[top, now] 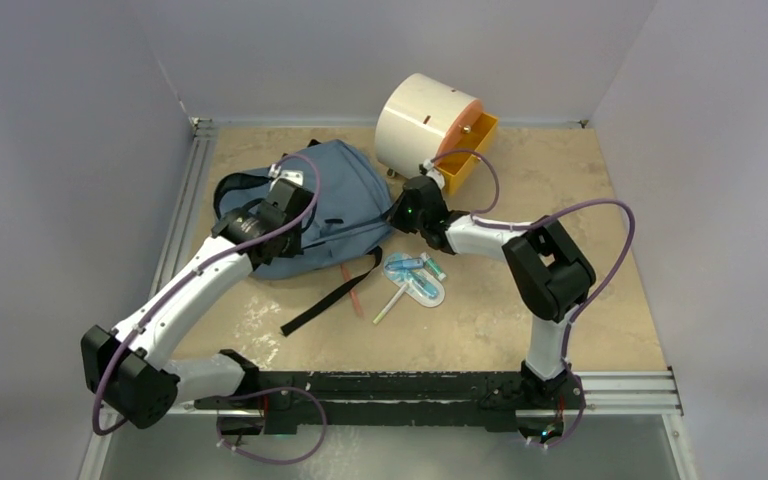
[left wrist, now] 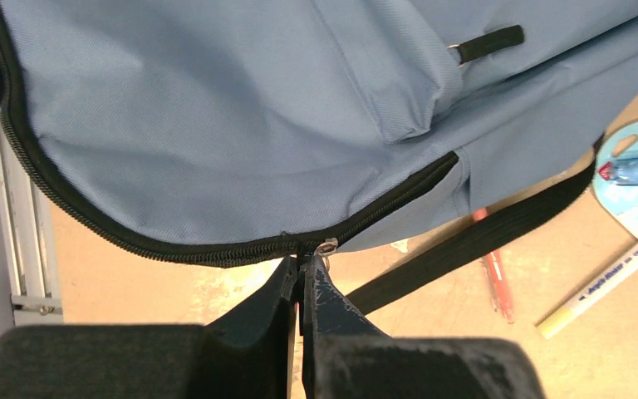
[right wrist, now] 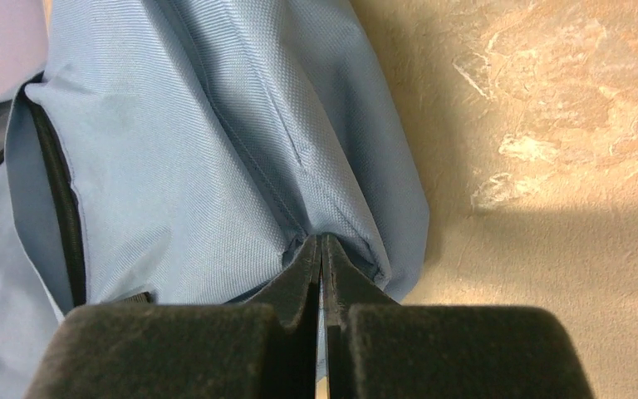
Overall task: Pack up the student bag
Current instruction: Zip the student bag at the center of the board.
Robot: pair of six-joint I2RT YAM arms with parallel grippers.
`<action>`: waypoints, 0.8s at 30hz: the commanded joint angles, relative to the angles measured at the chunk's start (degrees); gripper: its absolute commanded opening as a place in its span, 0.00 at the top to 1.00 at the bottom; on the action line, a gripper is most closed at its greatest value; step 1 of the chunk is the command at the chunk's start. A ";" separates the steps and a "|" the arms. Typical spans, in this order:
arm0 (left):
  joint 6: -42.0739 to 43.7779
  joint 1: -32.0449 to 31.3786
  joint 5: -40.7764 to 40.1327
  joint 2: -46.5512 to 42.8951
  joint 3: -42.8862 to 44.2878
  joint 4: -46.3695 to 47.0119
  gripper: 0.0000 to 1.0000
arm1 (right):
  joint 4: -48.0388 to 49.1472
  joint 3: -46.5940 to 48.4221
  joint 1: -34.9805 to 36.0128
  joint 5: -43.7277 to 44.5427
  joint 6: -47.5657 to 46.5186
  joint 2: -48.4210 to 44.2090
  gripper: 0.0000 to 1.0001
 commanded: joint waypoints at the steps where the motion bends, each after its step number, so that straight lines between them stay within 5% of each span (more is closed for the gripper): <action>1: 3.83 0.20 4.19 -2.94 1.68 4.10 1.00 | 4.58 0.47 -0.17 -3.51 -6.74 -1.99 1.00; 13: 10.83 0.14 7.54 3.46 5.14 13.90 1.00 | 26.19 -13.23 0.49 -17.91 -20.75 -13.74 0.71; 24: 8.14 1.21 5.37 6.01 7.30 12.49 1.00 | 37.18 -15.82 12.95 -20.08 -38.11 -14.88 0.64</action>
